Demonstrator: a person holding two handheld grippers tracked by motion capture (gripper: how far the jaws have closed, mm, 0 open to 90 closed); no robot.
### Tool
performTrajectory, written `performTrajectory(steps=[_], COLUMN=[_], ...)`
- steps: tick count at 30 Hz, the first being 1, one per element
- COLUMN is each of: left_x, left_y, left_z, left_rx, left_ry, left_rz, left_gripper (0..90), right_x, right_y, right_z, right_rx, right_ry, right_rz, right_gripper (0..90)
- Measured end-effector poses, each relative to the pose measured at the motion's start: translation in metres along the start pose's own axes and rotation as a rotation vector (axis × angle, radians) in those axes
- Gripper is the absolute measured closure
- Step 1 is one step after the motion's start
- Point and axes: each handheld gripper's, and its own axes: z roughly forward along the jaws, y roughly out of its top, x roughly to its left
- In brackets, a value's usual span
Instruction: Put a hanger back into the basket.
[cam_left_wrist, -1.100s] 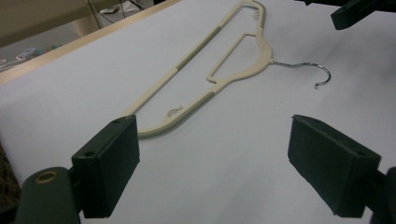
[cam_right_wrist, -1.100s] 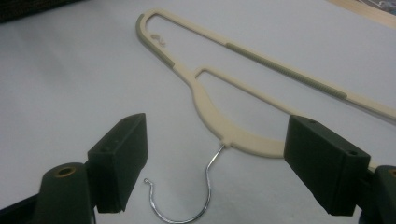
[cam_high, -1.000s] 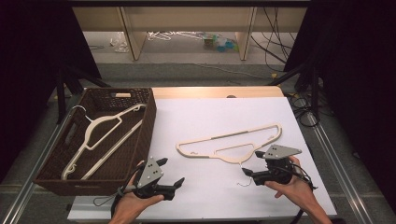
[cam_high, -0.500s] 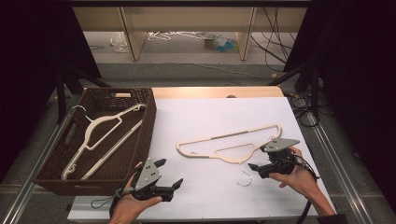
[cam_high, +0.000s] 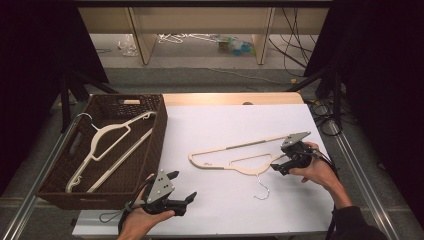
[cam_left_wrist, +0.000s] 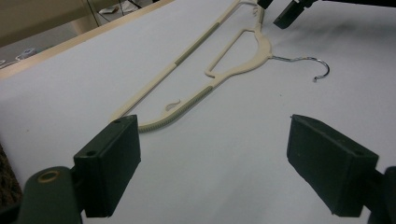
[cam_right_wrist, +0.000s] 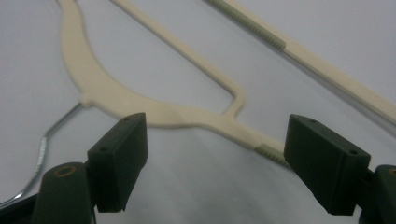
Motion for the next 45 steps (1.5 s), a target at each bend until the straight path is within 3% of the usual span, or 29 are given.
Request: performTrajectory(steps=[1, 2, 3, 8, 9, 12, 14, 18, 24, 29, 32, 33, 35, 38, 45], left_x=[0.000, 0.000, 0.000, 0.002, 0.001, 0.002, 0.002, 0.002, 0.000, 0.002, 0.001, 0.001, 0.001, 0.000, 0.000], left_y=[0.000, 0.000, 0.000, -0.001, -0.001, -0.002, -0.002, -0.002, -0.003, -0.003, -0.003, -0.003, -0.003, -0.002, -0.003], left_z=[0.000, 0.000, 0.000, 0.000, 0.001, 0.001, 0.001, 0.001, 0.002, 0.001, 0.001, 0.001, 0.001, 0.000, 0.001], left_rx=[0.001, 0.003, 0.005, 0.009, 0.009, 0.010, 0.008, 0.017, 0.017, 0.016, 0.015, 0.012, 0.009, 0.008, 0.009], left_ry=[0.001, 0.004, 0.006, 0.009, 0.009, 0.007, 0.008, 0.011, 0.001, -0.002, 0.001, 0.003, 0.003, -0.002, -0.011], left_rz=[0.002, 0.002, 0.002, 0.012, -0.004, -0.004, -0.004, 0.010, 0.000, 0.020, 0.004, 0.004, -0.001, -0.005, -0.005], left_gripper=[17.5, 17.6, 17.7, 17.9, 18.0, 18.3, 18.4, 18.7, 18.8, 18.9, 19.0, 19.1, 19.2, 19.4, 20.0], right_x=[-0.001, -0.005, -0.005, -0.017, -0.018, -0.020, -0.022, -0.026, -0.029, -0.025, -0.017, -0.013, -0.008, -0.002, 0.017], right_y=[0.002, 0.003, 0.004, 0.006, 0.006, 0.007, 0.007, 0.006, 0.003, 0.002, 0.004, 0.004, 0.003, 0.001, 0.005], right_z=[0.002, 0.004, 0.005, 0.014, 0.016, 0.021, 0.026, 0.027, 0.026, 0.022, 0.018, 0.017, 0.014, 0.011, 0.006], right_rx=[0.012, -0.002, 0.010, 0.023, 0.034, 0.039, 0.059, 0.054, 0.055, 0.081, 0.120, 0.122, 0.125, 0.138, 0.199], right_ry=[0.003, -0.004, 0.000, 0.007, 0.005, 0.016, 0.032, 0.062, 0.109, 0.138, 0.129, 0.132, 0.157, 0.161, 0.183], right_rz=[0.024, -0.004, 0.012, -0.016, -0.008, -0.008, -0.025, -0.015, 0.001, -0.020, -0.024, -0.046, -0.069, -0.083, -0.168], right_gripper=[23.1, 23.3, 23.4, 24.8, 24.7, 25.0, 25.3, 28.1, 34.3, 37.8, 50.2, 57.4, 62.9, 67.3, 73.8])
